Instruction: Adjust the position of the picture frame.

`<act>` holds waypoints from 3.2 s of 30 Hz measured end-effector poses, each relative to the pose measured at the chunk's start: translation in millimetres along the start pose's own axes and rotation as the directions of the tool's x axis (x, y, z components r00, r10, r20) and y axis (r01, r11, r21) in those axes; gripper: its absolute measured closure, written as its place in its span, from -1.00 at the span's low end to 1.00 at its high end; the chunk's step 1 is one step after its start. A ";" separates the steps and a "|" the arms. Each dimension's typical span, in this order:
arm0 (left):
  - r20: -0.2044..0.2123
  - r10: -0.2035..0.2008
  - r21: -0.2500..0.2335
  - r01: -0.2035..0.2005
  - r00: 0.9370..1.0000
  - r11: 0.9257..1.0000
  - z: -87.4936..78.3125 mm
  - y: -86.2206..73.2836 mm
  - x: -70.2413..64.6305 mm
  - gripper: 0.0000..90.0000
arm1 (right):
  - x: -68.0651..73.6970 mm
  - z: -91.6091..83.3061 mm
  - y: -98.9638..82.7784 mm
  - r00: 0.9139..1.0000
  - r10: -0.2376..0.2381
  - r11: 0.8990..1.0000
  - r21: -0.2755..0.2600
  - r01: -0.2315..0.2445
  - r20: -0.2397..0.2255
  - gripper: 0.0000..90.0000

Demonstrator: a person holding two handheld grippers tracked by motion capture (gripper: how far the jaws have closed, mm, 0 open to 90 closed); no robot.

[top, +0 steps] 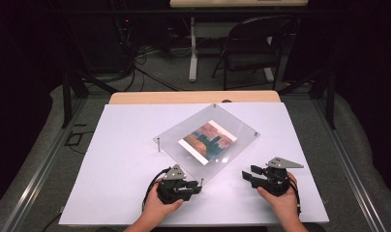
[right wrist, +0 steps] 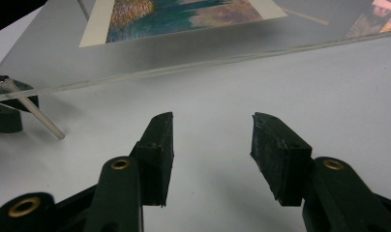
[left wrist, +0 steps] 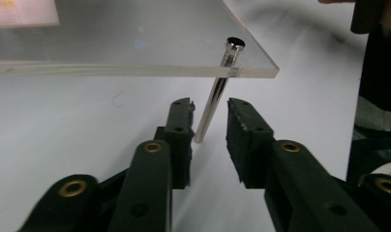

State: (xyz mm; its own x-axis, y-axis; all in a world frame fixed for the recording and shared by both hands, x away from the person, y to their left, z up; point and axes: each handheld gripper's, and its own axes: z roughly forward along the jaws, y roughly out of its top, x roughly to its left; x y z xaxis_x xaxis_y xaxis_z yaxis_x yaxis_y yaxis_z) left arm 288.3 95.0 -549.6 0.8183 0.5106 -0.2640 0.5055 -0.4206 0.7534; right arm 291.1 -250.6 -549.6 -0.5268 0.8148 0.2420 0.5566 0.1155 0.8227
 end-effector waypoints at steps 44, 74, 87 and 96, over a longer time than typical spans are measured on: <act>-0.367 -0.144 -0.109 0.112 0.919 0.988 -34.0 12.4 147.0 0.44 | 0.5 0.9 -1.6 1.000 0.006 1.000 0.006 -0.006 -0.001 0.06; -0.294 -0.198 -0.159 0.157 0.935 0.975 -48.2 29.8 137.8 0.83 | 59.1 21.5 -5.5 0.963 -0.086 0.994 0.048 0.101 -0.254 0.31; -0.258 -0.178 -0.154 0.142 0.949 0.978 -57.6 29.0 116.2 0.84 | 85.6 33.5 -2.8 0.933 -0.112 0.992 0.012 0.124 -0.342 0.26; -0.253 -0.179 -0.151 0.144 0.951 0.978 -57.9 26.1 113.0 0.84 | 99.5 39.8 2.2 0.918 -0.153 0.988 -0.035 0.151 -0.367 0.50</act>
State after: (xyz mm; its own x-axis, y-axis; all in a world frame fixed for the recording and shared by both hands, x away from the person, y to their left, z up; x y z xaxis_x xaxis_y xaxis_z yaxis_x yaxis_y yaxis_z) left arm 378.2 185.2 -524.9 0.6181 0.7506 -0.2336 0.5711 -0.2246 0.7896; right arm 265.5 -146.6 -544.2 -0.8043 0.5216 0.2847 0.4479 0.2172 0.8673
